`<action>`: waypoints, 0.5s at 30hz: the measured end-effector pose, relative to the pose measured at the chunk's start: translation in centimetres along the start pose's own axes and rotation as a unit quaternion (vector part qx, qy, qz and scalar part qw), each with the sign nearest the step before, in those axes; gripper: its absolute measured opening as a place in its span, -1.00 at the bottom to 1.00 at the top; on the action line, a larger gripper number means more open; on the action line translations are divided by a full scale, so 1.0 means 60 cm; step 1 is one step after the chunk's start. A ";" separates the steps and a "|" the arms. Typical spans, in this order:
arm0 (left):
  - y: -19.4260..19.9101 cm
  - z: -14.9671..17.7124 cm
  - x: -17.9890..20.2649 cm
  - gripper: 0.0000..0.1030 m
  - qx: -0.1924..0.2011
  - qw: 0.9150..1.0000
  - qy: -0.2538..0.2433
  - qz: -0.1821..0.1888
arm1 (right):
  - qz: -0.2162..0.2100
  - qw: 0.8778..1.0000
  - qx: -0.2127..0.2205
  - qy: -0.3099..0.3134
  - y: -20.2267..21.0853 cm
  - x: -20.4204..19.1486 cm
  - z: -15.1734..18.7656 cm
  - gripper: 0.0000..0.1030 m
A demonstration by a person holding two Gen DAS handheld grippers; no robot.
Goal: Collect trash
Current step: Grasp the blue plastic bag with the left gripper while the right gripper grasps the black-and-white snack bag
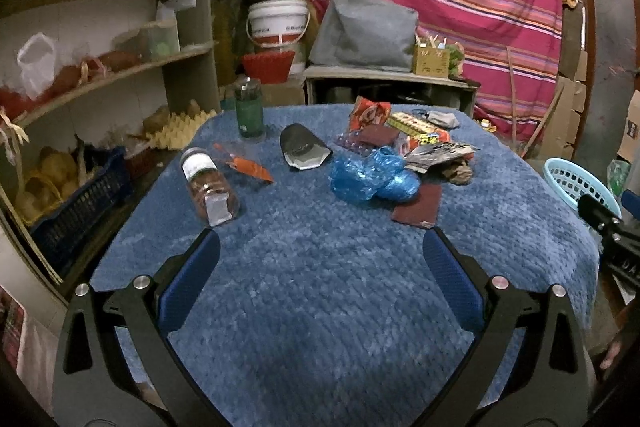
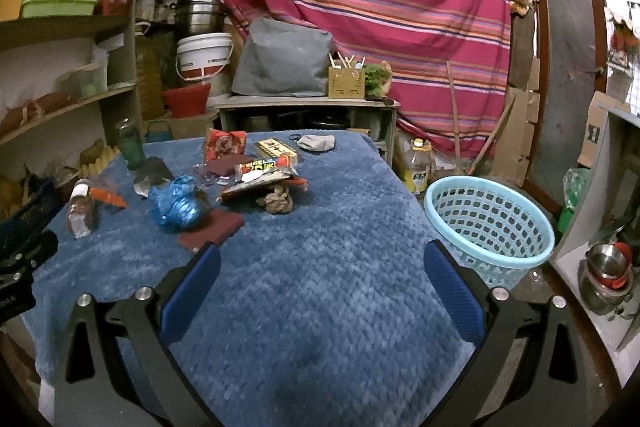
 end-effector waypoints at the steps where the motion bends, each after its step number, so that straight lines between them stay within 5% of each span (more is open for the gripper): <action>1: -0.010 -0.003 -0.003 0.90 -0.005 1.000 0.004 0.000 | 0.000 1.000 0.001 -0.001 -0.008 0.001 -0.003 0.92; 15: -0.154 -0.081 0.046 0.90 -0.040 0.999 0.007 0.007 | 0.033 0.999 -0.012 0.041 -0.143 0.013 -0.064 0.92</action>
Point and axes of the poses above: each gripper's, at about its wrist camera, not at the fingertips, and y roughly against the way its jaws point, x to its right, z to its underside, the point moved 10 cm from there along -y, roughly the way its jaws point, and after that the axes turned 4 degrees about y, right-handed, at the moved point
